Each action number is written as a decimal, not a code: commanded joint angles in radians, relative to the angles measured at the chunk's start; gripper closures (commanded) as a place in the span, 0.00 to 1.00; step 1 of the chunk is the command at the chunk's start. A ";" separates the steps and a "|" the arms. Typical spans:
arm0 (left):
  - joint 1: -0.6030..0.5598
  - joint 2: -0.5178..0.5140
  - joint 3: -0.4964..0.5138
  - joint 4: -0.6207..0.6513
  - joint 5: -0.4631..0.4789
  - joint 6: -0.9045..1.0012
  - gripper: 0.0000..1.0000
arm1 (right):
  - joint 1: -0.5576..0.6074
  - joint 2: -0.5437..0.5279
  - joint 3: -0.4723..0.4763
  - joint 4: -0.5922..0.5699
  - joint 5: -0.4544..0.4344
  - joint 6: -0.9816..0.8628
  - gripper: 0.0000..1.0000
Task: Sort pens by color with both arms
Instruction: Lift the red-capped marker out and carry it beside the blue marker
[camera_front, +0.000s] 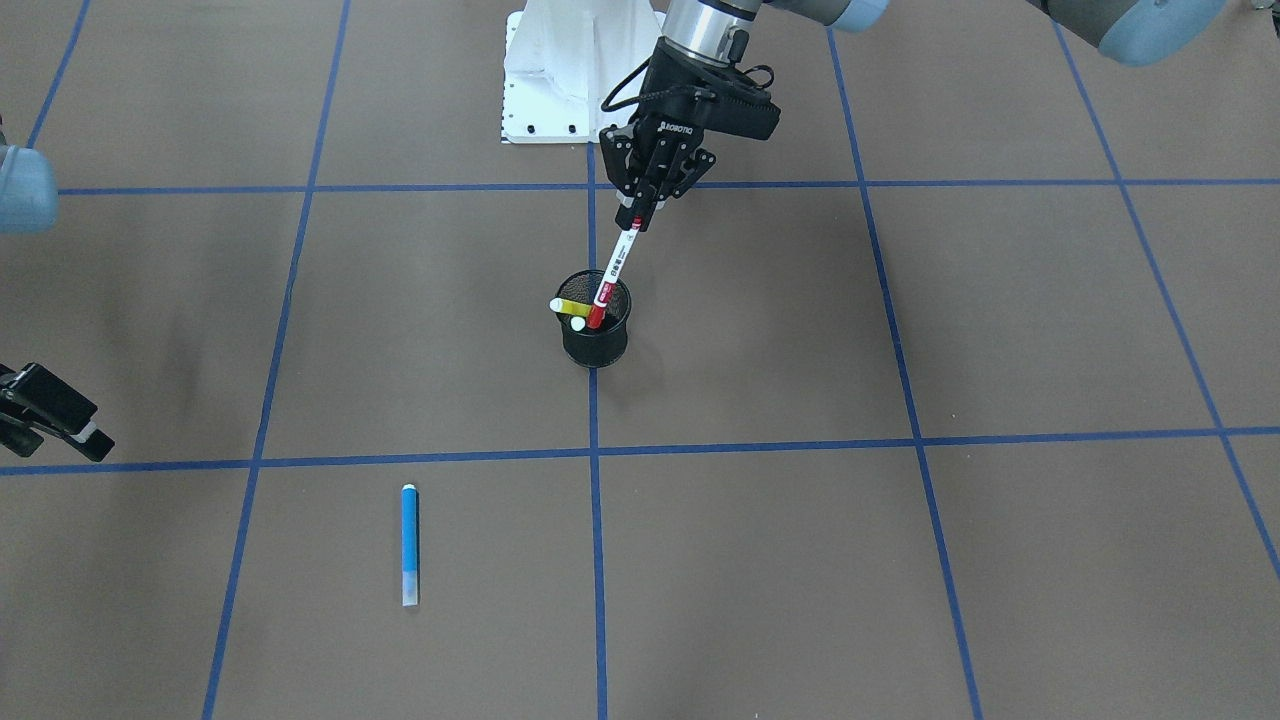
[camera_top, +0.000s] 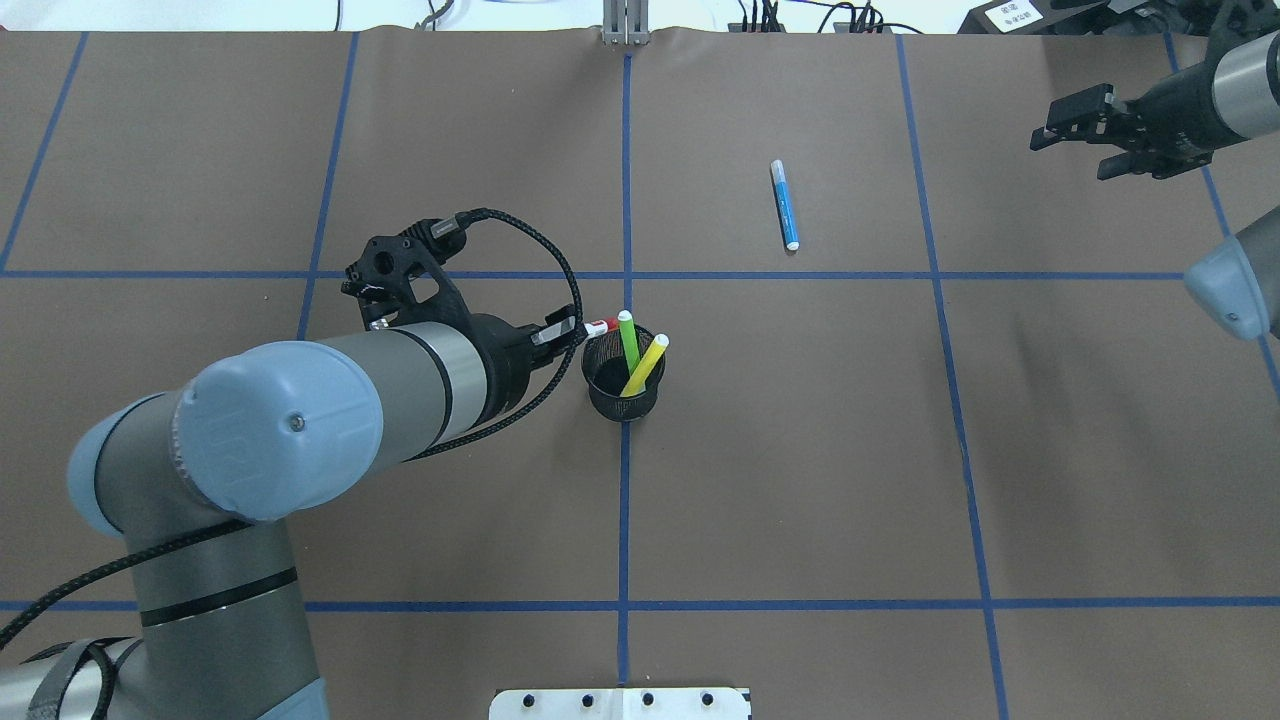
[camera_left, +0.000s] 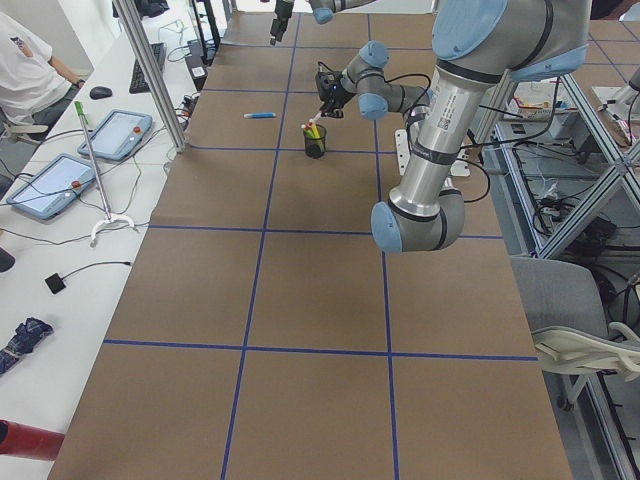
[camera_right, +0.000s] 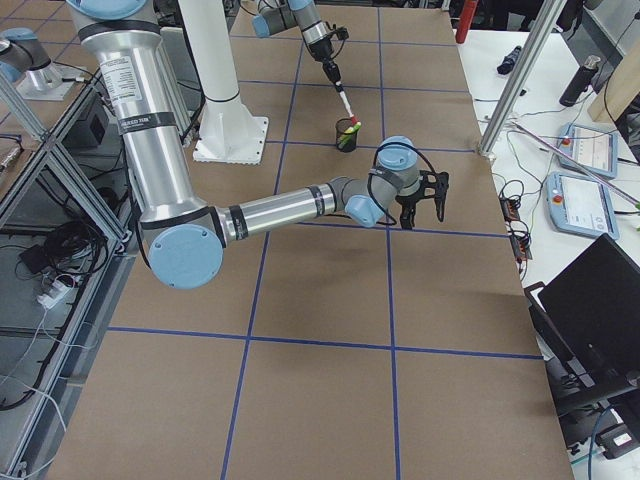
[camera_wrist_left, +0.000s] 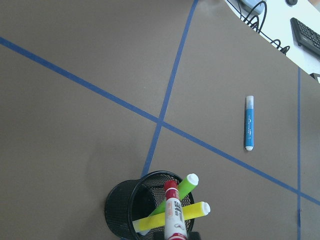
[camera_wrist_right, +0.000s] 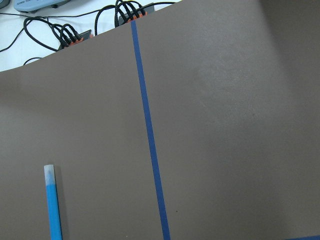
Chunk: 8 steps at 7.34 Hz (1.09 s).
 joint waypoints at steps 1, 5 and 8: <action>-0.083 -0.055 0.021 0.013 0.000 0.000 1.00 | 0.001 0.000 0.003 0.000 0.000 0.000 0.00; -0.163 -0.355 0.477 -0.064 0.023 0.002 1.00 | 0.009 0.003 0.003 0.000 -0.015 0.001 0.00; -0.161 -0.536 0.910 -0.285 0.113 0.027 1.00 | 0.009 0.000 -0.005 0.000 -0.017 0.002 0.00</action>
